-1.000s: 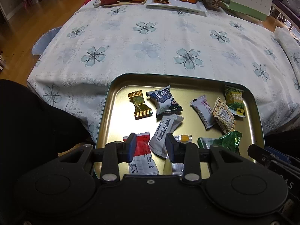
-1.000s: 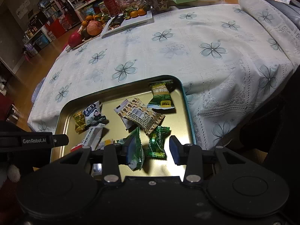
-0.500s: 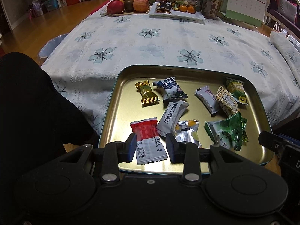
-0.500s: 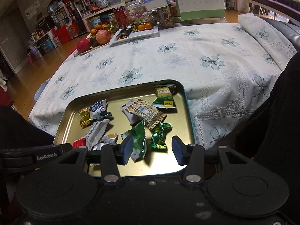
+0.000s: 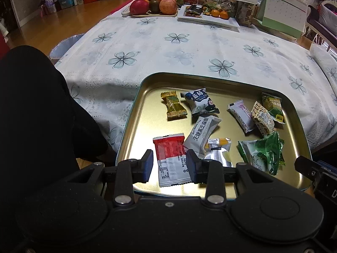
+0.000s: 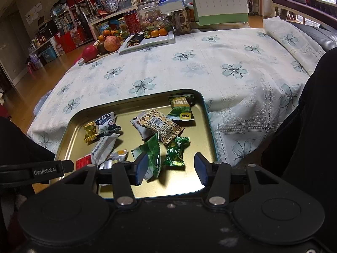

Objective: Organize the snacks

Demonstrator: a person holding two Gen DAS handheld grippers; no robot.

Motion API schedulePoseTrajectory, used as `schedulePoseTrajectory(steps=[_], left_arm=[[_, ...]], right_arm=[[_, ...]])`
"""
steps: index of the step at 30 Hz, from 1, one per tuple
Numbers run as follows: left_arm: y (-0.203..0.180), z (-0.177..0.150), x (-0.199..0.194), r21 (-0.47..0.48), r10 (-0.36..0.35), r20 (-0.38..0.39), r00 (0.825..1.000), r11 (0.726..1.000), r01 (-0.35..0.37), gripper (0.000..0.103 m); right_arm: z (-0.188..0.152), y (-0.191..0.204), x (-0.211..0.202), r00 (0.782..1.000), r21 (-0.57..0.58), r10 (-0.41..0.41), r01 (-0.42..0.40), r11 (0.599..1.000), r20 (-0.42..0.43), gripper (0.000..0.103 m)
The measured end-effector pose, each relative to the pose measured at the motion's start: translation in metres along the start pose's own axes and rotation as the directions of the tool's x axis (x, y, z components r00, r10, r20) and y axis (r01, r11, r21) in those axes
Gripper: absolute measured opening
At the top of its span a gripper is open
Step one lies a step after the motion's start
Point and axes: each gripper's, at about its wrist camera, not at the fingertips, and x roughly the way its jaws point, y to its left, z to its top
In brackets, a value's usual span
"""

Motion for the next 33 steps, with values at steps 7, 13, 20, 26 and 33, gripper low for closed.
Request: schedulePoseTrajectory(steps=[7, 13, 20, 26, 33], left_arm=[[-0.0027, -0.0019, -0.0005, 0.016, 0.010, 0.008, 1.000, 1.000, -0.011, 0.045], [-0.0056, -0.0022, -0.0006, 0.033, 0.010, 0.007, 1.000, 0.999, -0.010, 0.045], [-0.0077, -0.0032, -0.0018, 0.048, 0.007, 0.013, 1.000, 0.999, -0.008, 0.045], [-0.0078, -0.0028, -0.0011, 0.049, 0.004, 0.008, 1.000, 0.999, -0.004, 0.045], [-0.0076, -0.0029, -0.0009, 0.050, 0.003, 0.006, 1.000, 0.999, -0.003, 0.045]], right_arm=[[-0.0021, 0.0040, 0.0009, 1.000, -0.031, -0.004, 0.004, 0.999, -0.002, 0.052], [-0.0022, 0.0029, 0.0015, 1.000, -0.028, -0.003, 0.003, 1.000, -0.007, 0.052], [-0.0031, 0.0045, 0.0023, 1.000, -0.037, -0.007, 0.007, 0.999, -0.007, 0.052], [-0.0034, 0.0050, 0.0023, 1.000, -0.038, -0.009, 0.009, 0.999, -0.007, 0.052], [-0.0035, 0.0051, 0.0025, 1.000, -0.038, -0.009, 0.009, 0.999, -0.007, 0.052]])
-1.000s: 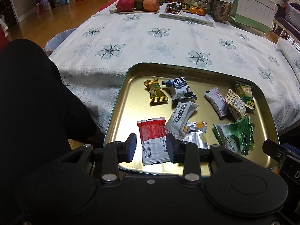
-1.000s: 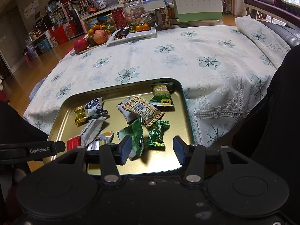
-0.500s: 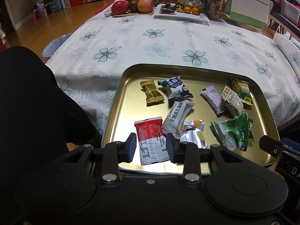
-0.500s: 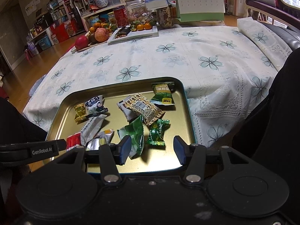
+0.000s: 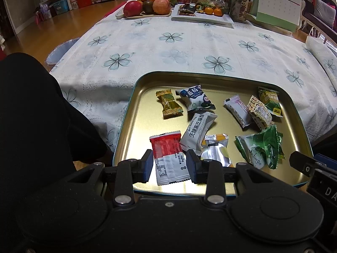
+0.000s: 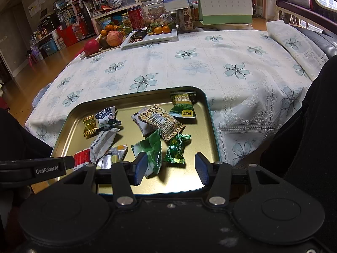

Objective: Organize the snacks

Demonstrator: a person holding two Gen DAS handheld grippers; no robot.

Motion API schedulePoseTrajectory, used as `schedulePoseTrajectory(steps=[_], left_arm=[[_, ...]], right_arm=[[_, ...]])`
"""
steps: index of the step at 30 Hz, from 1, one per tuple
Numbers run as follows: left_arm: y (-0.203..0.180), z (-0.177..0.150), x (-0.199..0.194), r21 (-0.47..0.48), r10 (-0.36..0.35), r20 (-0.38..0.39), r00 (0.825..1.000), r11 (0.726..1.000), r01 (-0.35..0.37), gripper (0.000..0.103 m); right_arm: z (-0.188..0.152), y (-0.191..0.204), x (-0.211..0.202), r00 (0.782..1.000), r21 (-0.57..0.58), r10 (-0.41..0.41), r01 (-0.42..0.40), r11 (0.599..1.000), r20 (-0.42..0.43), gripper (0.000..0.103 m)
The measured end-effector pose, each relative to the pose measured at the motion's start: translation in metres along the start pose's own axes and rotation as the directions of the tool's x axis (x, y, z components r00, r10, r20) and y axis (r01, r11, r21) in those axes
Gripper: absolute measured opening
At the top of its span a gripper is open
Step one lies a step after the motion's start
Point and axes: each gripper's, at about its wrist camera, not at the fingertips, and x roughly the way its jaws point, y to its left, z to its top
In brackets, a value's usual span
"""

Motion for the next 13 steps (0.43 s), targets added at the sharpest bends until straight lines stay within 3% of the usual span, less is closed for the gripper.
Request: schedulePoseTrajectory(steps=[13], left_arm=[[-0.0025, -0.0006, -0.0016, 0.015, 0.007, 0.009, 1.000, 1.000, -0.007, 0.045]], right_arm=[[0.0000, -0.0001, -0.0001, 1.000, 0.000, 0.000, 0.000, 1.000, 0.001, 0.052]])
